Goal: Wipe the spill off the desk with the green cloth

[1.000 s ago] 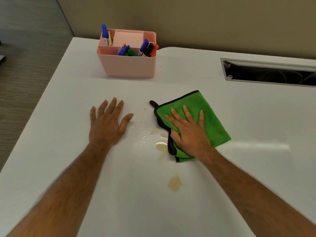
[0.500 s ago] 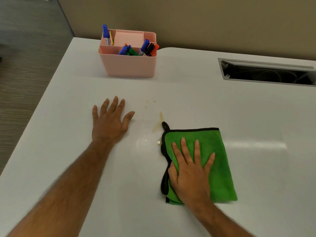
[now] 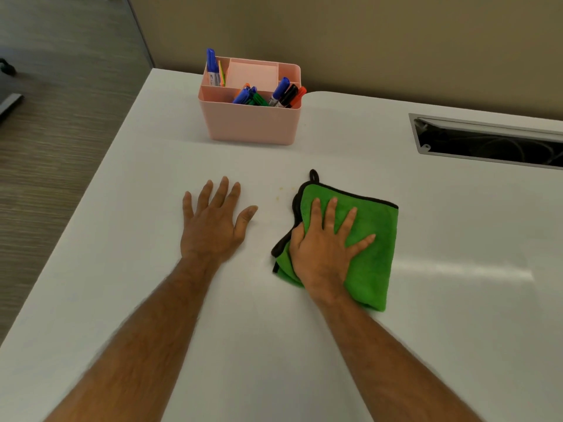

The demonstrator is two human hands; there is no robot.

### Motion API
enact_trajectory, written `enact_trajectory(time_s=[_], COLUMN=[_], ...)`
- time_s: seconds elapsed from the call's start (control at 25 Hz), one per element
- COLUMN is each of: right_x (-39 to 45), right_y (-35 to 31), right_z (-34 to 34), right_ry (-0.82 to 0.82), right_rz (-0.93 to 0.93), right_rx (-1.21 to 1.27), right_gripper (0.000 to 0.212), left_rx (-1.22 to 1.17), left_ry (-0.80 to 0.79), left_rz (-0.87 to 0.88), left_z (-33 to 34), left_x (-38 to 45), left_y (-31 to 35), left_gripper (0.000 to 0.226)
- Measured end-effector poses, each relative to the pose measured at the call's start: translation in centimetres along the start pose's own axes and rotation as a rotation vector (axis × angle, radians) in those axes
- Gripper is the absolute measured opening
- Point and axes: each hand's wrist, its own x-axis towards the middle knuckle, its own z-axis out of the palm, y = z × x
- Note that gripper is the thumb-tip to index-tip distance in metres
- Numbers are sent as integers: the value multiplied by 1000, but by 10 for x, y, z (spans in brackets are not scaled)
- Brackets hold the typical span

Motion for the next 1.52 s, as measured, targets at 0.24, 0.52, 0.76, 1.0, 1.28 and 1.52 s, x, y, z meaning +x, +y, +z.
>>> enact_trajectory(time_s=[0.24,0.52,0.76,1.0,1.28,1.52], right_x=[71,109,109,73,24,-32], right_y=[-14,-13,-4,14,38,68], right_z=[-5,-11,-13,-14,-19,-25], right_ry=[-39,-110,-179,-228,-289,-373], right_rz=[-75,-453,-792,-993,-1096,-1146], right_rx=[-27,-66,-64,-55,18,113], right_gripper=[64,54,50,56,49,47], left_rx=[4,2,-34,-256,-347,-257], left_ry=[-3,-8,13,110,96,-8], left_rz=[2,7,1,-20,-32,-27], left_z=[-2,-3,-2,-3,-4,-2], left_x=[1,1,0,-6,-12,-19], left_y=[-1,0,-1,-3,-2,5], left_gripper=[80,82,83,76,77,82])
